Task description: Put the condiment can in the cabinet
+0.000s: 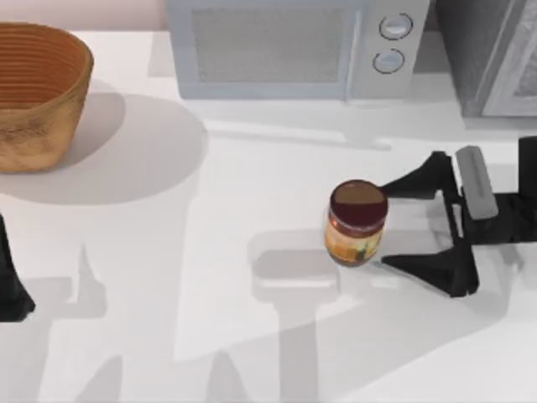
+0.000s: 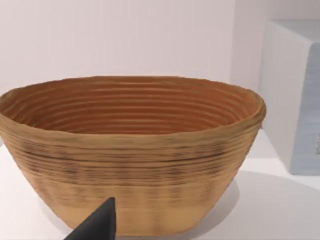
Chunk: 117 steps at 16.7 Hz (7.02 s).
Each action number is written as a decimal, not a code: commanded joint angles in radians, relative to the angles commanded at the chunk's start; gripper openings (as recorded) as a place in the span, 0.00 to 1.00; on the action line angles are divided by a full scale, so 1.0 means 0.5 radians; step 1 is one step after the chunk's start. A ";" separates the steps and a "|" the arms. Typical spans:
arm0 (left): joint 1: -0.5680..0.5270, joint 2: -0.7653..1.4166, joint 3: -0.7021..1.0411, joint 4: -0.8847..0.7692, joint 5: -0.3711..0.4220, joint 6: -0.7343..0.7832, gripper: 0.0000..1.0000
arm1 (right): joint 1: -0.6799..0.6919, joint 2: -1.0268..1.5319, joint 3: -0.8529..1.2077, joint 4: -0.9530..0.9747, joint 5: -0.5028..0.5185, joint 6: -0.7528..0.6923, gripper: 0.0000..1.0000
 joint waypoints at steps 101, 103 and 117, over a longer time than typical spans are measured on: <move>0.000 0.000 0.000 0.000 0.000 0.000 1.00 | 0.024 -3.516 -0.705 -1.642 2.982 1.462 0.00; 0.000 0.000 0.000 0.000 0.000 0.000 1.00 | 0.042 -3.234 -0.244 -1.727 3.033 1.458 0.00; 0.000 0.000 0.000 0.000 0.000 0.000 1.00 | 0.239 -1.858 1.879 -2.224 3.249 1.530 0.00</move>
